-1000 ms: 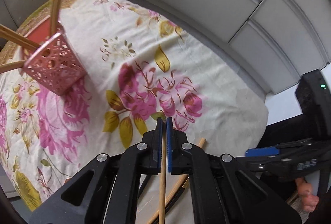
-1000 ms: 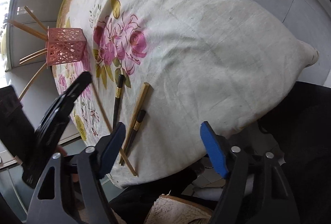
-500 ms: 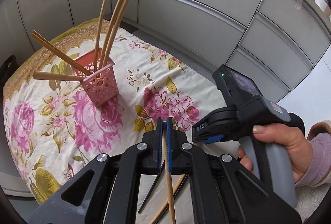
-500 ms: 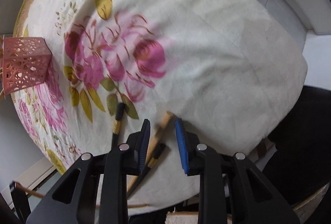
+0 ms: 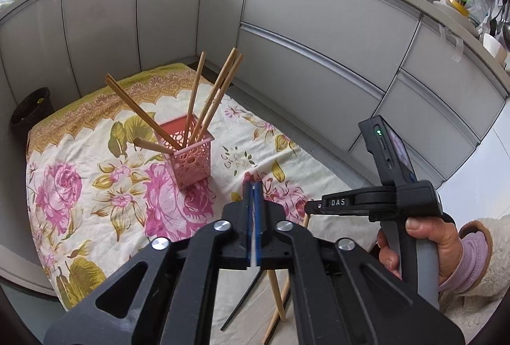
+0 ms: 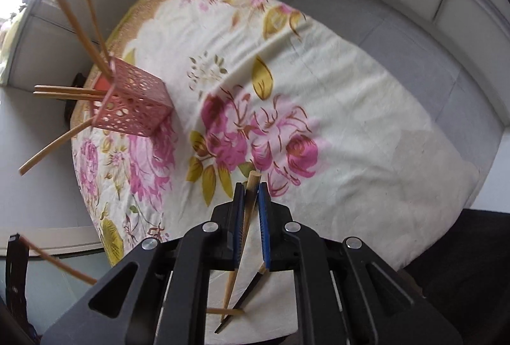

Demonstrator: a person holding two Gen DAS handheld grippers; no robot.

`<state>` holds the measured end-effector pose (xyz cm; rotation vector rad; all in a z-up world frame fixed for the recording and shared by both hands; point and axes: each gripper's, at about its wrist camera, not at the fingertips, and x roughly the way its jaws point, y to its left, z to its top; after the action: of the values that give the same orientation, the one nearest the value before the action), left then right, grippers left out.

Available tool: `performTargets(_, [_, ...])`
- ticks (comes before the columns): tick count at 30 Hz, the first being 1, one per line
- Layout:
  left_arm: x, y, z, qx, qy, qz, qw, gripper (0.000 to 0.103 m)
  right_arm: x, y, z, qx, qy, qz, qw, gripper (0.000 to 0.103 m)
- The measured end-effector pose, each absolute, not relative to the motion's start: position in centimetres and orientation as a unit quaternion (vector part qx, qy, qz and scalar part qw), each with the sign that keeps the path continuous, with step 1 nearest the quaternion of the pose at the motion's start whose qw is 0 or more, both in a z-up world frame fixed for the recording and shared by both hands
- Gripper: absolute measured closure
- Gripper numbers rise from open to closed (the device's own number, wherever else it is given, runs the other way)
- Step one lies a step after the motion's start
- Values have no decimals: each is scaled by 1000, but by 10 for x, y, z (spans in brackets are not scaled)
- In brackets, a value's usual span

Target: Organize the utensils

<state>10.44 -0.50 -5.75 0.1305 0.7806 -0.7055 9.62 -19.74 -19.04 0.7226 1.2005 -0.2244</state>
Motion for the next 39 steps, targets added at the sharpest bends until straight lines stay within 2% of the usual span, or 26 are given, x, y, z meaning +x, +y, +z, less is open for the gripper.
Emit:
performTargets(6, [86,-8,-36,58,337,-340,876,103,70,-181,-138,266,469,-38,841,94])
performTargets(9, [87,-11,-40,60,348,-343,870,103,54,-184,-121,240,447,-19,861,94])
performTargets(16, [139,-9,-123,35,494,-285,821,103,47,-211,-133,291,468,-27,834,94])
performTargets(17, [149,-7,-139,31,522,-276,806,96,49,-216,-140,305,477,-30,824,94])
performTargets(20, [171,-2,-180,42,581,-232,779,65,55,-236,-169,354,514,-43,780,94])
performTargets(23, [181,-4,-204,66,601,-203,770,64,67,-256,-209,397,564,-58,722,93])
performTargets(26, [188,-4,-203,76,595,-202,774,63,75,-267,-241,421,595,-75,681,93])
performTargets(29, [198,3,-198,84,588,-191,782,56,83,-269,-260,426,610,-90,662,93])
performTargets(39, [229,-2,-242,124,626,-162,752,54,98,-261,-264,392,638,-106,655,93])
